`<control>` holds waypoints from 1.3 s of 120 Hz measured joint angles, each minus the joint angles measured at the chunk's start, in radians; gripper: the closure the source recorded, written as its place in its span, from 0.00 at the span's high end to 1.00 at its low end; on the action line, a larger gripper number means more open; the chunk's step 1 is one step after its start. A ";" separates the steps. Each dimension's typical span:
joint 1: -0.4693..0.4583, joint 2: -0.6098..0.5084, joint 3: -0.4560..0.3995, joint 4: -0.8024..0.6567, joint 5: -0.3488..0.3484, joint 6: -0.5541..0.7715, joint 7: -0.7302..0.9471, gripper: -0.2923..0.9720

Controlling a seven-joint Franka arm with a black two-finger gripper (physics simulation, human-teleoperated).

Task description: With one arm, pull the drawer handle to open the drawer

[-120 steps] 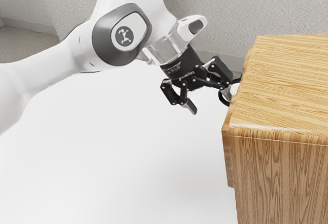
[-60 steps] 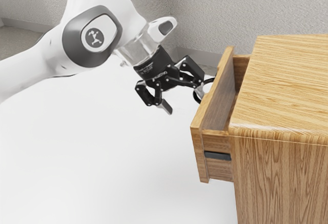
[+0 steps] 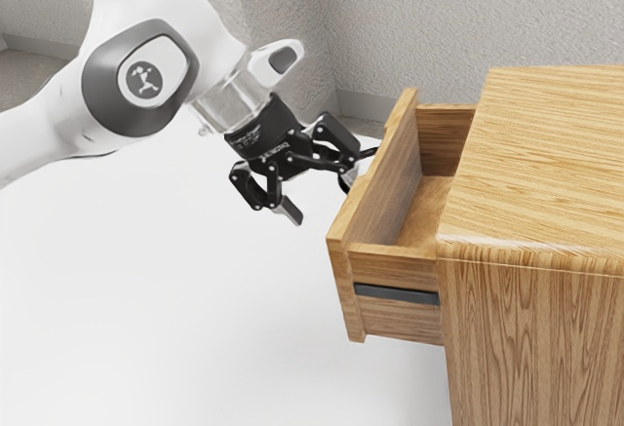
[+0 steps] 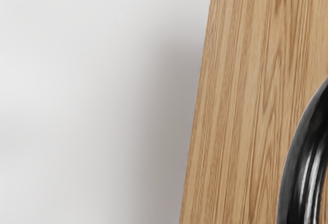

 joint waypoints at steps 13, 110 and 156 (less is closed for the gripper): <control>0.003 -0.015 0.012 -0.016 0.000 0.003 0.000 0.77; -0.002 -0.131 0.170 -0.124 0.015 0.000 0.008 0.77; -0.004 -0.272 0.212 -0.159 0.078 -0.025 0.011 0.77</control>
